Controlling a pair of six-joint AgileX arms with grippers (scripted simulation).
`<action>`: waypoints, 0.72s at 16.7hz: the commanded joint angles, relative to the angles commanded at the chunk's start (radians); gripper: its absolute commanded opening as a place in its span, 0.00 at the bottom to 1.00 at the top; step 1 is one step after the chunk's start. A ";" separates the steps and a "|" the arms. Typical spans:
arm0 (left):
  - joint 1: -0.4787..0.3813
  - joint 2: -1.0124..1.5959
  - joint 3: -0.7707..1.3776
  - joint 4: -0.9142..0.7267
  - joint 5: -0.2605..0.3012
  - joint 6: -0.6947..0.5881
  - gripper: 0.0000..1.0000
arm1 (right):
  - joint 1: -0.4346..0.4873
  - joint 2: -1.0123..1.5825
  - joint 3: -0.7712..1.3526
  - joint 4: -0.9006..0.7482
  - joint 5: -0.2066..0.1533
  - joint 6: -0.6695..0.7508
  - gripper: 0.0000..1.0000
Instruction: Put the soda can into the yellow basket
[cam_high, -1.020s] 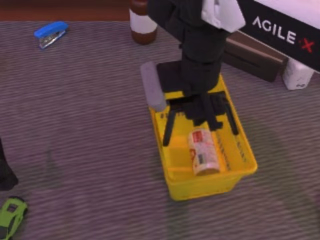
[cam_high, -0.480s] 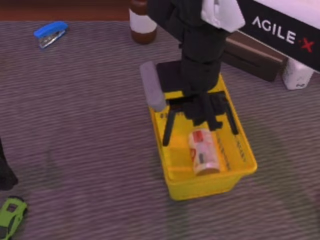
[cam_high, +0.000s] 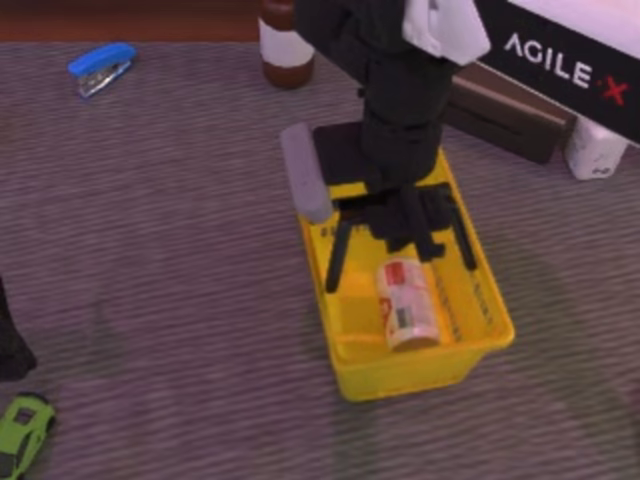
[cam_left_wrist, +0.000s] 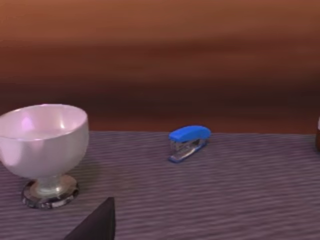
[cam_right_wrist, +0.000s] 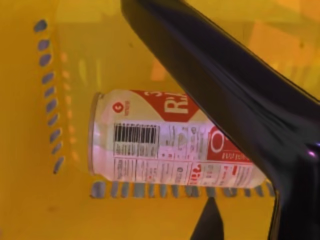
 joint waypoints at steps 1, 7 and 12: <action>0.000 0.000 0.000 0.000 0.000 0.000 1.00 | 0.000 0.000 0.000 0.000 0.000 0.000 0.00; 0.000 0.000 0.000 0.000 0.000 0.000 1.00 | -0.009 0.002 0.043 -0.043 0.000 -0.007 0.00; 0.000 0.000 0.000 0.000 0.000 0.000 1.00 | -0.028 -0.011 0.176 -0.189 0.000 -0.036 0.00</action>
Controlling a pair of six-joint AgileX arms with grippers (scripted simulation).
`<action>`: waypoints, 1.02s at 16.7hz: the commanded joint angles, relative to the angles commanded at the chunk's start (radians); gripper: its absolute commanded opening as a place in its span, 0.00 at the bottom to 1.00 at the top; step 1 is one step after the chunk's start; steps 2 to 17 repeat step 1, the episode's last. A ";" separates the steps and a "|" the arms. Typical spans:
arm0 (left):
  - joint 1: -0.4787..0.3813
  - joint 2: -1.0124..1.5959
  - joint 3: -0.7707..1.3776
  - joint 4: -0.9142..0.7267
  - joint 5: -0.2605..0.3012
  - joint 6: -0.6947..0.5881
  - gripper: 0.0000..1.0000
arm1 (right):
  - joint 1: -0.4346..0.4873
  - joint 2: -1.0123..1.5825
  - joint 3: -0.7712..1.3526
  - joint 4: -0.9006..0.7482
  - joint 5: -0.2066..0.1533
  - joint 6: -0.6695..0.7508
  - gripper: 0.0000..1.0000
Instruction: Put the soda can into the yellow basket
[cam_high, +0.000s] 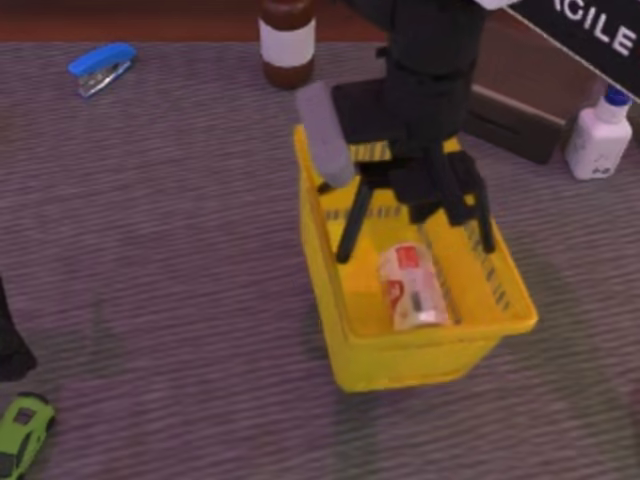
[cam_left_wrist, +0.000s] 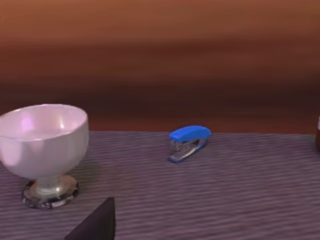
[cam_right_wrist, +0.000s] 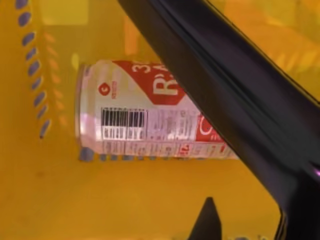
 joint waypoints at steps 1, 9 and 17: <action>0.000 0.000 0.000 0.000 0.000 0.000 1.00 | -0.001 -0.001 0.005 -0.005 0.000 -0.001 0.00; 0.000 0.000 0.000 0.000 0.000 0.000 1.00 | -0.001 -0.001 0.005 -0.005 0.000 -0.001 0.00; 0.000 0.000 0.000 0.000 0.000 0.000 1.00 | -0.001 -0.001 0.005 -0.005 0.000 -0.001 0.00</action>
